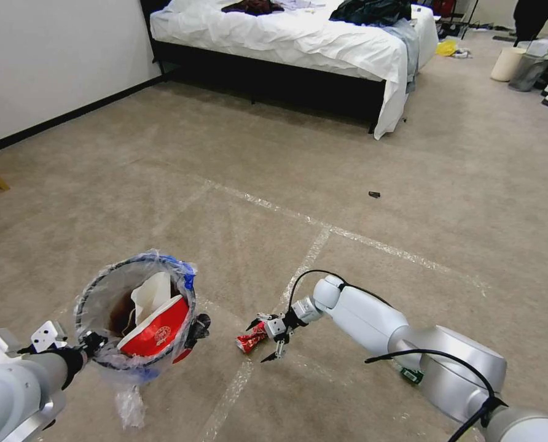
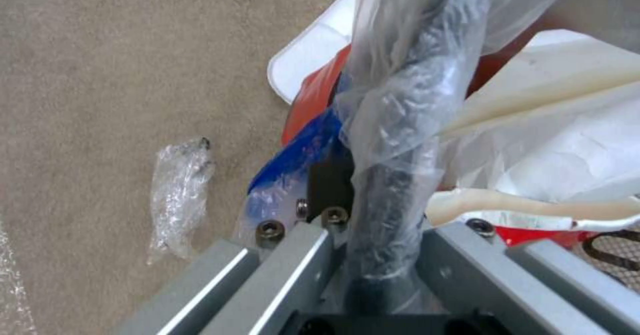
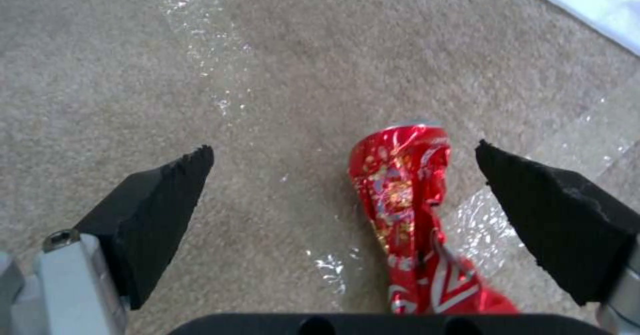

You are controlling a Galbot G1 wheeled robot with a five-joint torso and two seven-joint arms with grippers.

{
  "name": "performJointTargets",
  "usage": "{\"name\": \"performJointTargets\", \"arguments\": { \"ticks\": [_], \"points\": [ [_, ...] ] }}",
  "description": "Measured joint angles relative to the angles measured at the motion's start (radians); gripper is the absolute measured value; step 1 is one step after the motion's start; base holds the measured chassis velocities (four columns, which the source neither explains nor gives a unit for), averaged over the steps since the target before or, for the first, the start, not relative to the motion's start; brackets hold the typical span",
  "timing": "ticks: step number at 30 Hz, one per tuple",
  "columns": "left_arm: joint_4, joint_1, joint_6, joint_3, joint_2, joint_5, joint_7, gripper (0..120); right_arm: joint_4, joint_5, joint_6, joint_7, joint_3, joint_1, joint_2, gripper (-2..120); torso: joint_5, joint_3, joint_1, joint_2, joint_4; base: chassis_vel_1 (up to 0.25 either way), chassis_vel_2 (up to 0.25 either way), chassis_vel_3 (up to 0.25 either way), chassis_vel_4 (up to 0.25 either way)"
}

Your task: Pick up the trash bin and place the garbage on the floor into it.

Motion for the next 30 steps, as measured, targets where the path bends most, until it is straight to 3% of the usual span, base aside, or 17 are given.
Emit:
{"name": "performJointTargets", "arguments": {
  "ticks": [30],
  "points": [
    [0.011, -0.02, 0.004, 0.042, -0.005, 0.02, 0.01, 0, -0.139, 0.013, -0.018, 0.031, 0.111, 0.025, 0.02, 100, 0.0, 0.0, 0.0, 0.0, 0.0, 0.0, 0.0, 0.0, 0.0]
  ]
}}
